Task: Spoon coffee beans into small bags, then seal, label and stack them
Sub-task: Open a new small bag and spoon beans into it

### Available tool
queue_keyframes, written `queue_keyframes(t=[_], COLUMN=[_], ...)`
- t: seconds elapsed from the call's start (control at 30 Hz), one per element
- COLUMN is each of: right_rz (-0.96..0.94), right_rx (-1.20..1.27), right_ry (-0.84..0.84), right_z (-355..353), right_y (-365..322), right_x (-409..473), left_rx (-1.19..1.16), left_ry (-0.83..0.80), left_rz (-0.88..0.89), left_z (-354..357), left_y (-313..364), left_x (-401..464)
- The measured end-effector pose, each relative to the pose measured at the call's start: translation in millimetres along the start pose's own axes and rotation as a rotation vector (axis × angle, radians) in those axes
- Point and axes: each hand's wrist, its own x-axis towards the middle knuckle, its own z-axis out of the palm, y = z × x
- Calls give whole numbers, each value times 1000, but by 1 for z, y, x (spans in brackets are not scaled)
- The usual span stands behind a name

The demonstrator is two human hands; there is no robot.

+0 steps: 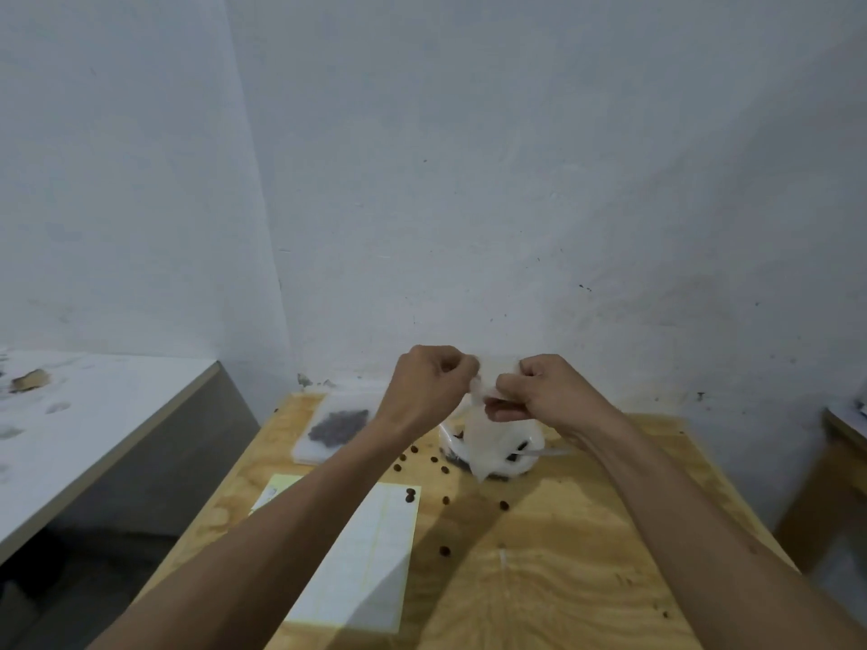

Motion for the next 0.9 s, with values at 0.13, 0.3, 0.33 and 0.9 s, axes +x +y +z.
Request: queue_keyframes(t=[0.13,0.3,0.33,0.9], right_rz=[37,72,77,-112], right_rx=[-9,-34,-67,-217], right_ry=[-59,-138,-109,-160], right_z=[-9,-12,-15,-5], right_y=[1,0,0,-14], right_x=[6,3,3,-11], left_rx=[94,226,263,488], left_ry=[-438,-452,-436,-293], left_rz=[2,46,74,222], left_z=[-10,-9,-9,-5], left_y=[0,-5,-6,-28], left_x=[-3,1,2,-2])
